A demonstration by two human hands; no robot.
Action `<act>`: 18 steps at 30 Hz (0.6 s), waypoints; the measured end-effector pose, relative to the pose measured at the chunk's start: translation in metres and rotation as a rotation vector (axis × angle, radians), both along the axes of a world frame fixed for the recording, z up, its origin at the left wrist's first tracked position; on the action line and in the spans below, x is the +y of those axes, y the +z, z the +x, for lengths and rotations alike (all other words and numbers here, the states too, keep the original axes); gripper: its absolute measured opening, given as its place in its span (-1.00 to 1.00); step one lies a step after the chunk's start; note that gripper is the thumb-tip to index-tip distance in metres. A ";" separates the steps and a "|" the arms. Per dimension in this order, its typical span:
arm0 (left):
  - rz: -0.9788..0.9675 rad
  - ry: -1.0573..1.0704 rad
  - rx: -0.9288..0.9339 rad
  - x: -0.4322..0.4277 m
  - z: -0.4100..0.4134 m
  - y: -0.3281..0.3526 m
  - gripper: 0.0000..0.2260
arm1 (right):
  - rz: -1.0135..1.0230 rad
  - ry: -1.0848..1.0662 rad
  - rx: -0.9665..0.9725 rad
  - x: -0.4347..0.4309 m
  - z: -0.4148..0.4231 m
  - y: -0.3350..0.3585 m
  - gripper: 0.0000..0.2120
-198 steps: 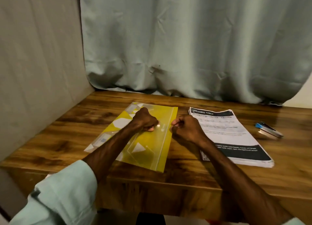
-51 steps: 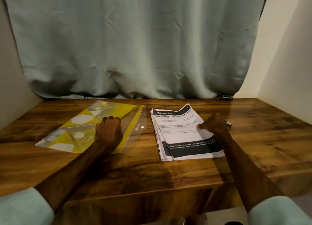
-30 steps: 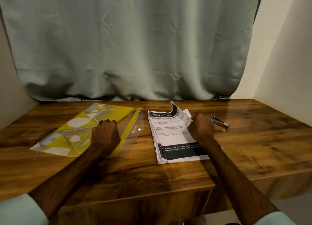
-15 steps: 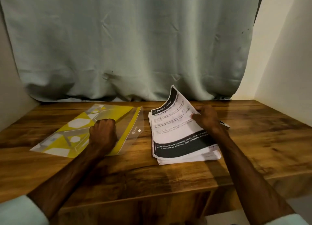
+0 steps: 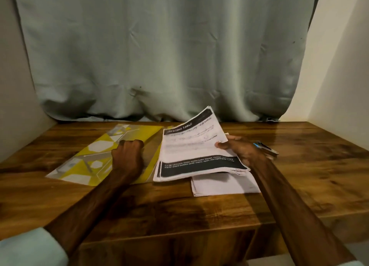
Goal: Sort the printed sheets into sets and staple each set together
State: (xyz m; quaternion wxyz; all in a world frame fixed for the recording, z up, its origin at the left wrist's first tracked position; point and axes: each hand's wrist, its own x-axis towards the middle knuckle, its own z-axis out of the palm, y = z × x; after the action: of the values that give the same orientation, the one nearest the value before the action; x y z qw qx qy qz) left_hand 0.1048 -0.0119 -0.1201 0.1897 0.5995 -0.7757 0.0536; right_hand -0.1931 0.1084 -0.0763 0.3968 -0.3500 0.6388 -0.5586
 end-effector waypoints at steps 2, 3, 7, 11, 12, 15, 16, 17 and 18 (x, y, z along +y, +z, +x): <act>0.022 0.003 0.076 -0.002 0.003 0.002 -0.53 | 0.107 0.105 0.141 -0.001 0.008 0.001 -0.73; 0.023 0.010 0.105 -0.004 0.004 0.003 -0.50 | 0.127 0.135 0.174 -0.002 0.010 0.001 -0.74; 0.002 0.041 0.192 -0.008 0.005 0.010 -0.57 | 0.104 0.131 0.147 -0.009 0.018 0.002 -0.70; -0.032 -0.014 0.299 -0.009 0.007 0.013 -0.72 | -0.009 0.049 0.061 -0.015 0.035 0.000 -0.83; -0.024 -0.031 0.322 -0.009 0.008 0.012 -0.75 | -0.017 0.025 0.063 -0.019 0.041 -0.002 -0.83; -0.003 -0.076 0.377 -0.006 0.009 0.014 -0.77 | -0.013 -0.054 0.125 -0.034 0.052 -0.006 -0.86; -0.002 -0.086 0.385 -0.005 0.009 0.016 -0.77 | -0.012 -0.083 0.153 -0.039 0.054 -0.007 -0.84; -0.003 -0.092 0.387 -0.005 0.009 0.016 -0.76 | -0.014 -0.105 0.172 -0.047 0.056 -0.010 -0.80; -0.005 -0.105 0.387 -0.005 0.009 0.016 -0.76 | -0.019 -0.130 0.182 -0.052 0.058 -0.012 -0.76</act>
State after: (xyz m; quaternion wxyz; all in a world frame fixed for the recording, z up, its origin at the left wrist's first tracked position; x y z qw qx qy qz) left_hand 0.1142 -0.0167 -0.1037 0.3391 0.5570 -0.7548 -0.0706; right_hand -0.1347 0.0563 -0.0887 0.2968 -0.3610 0.6881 -0.5550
